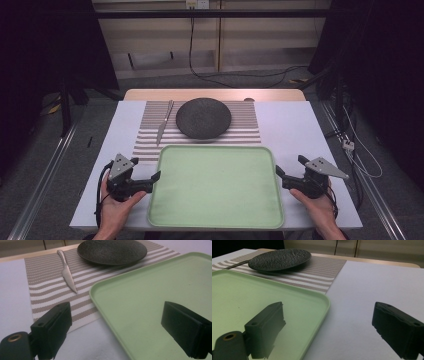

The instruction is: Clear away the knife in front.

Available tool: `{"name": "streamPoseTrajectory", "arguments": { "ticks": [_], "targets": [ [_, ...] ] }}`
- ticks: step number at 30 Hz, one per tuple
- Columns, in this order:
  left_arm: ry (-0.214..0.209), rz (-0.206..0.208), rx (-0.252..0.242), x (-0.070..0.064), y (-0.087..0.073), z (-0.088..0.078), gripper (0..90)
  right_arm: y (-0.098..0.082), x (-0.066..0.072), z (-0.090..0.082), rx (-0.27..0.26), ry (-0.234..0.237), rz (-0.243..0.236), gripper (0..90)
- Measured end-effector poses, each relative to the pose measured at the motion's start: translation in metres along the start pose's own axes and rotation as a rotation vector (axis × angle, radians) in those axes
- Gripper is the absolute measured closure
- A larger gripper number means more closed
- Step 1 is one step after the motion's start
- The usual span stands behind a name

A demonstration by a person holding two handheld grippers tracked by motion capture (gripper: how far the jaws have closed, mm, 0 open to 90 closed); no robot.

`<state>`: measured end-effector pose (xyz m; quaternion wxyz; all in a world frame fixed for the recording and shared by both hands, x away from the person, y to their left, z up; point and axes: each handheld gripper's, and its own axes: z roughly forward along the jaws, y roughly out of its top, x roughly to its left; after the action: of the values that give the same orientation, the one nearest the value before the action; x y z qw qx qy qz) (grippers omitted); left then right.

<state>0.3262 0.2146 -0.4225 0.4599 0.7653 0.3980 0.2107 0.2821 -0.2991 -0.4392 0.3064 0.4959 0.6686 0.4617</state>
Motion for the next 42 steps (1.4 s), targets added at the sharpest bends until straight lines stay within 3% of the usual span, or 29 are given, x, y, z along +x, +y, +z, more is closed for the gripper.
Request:
{"name": "streamPoseTrajectory", "arguments": {
  "ticks": [4, 12, 17, 23, 25, 30, 35, 39, 42],
  "targets": [
    [-0.004, -0.007, 0.029, 0.000, 0.002, 0.002, 9.5, 0.000, 0.000, 0.000, -0.001, 0.004, 0.002, 10.3],
    [-0.001, 0.011, 0.023, 0.003, 0.011, 0.004, 9.6, 0.000, 0.001, 0.001, 0.005, 0.006, -0.004, 10.4],
    [-0.003, -0.007, 0.013, 0.004, 0.013, 0.004, 10.9, 0.000, 0.000, 0.002, 0.017, 0.005, 0.001, 10.3],
    [-0.012, 0.011, 0.024, 0.005, 0.021, 0.011, 9.9, 0.001, 0.005, 0.003, 0.016, 0.015, -0.026, 10.0],
    [-0.025, -0.013, 0.023, 0.008, 0.024, 0.013, 10.7, 0.001, 0.005, 0.003, 0.018, 0.018, -0.023, 10.0],
    [-0.028, -0.025, 0.036, 0.016, 0.033, 0.023, 10.8, 0.001, 0.005, 0.004, 0.023, 0.021, -0.025, 9.9],
    [0.001, -0.030, 0.034, 0.025, 0.043, 0.032, 11.4, 0.000, 0.005, 0.005, 0.030, 0.021, -0.026, 9.9],
    [0.007, -0.033, 0.060, 0.034, 0.055, 0.045, 10.8, 0.000, 0.004, 0.005, 0.033, 0.021, -0.023, 9.5],
    [0.025, -0.031, 0.045, 0.038, 0.057, 0.048, 8.6, 0.000, 0.004, 0.005, 0.035, 0.022, -0.018, 9.5]
  ]
}}
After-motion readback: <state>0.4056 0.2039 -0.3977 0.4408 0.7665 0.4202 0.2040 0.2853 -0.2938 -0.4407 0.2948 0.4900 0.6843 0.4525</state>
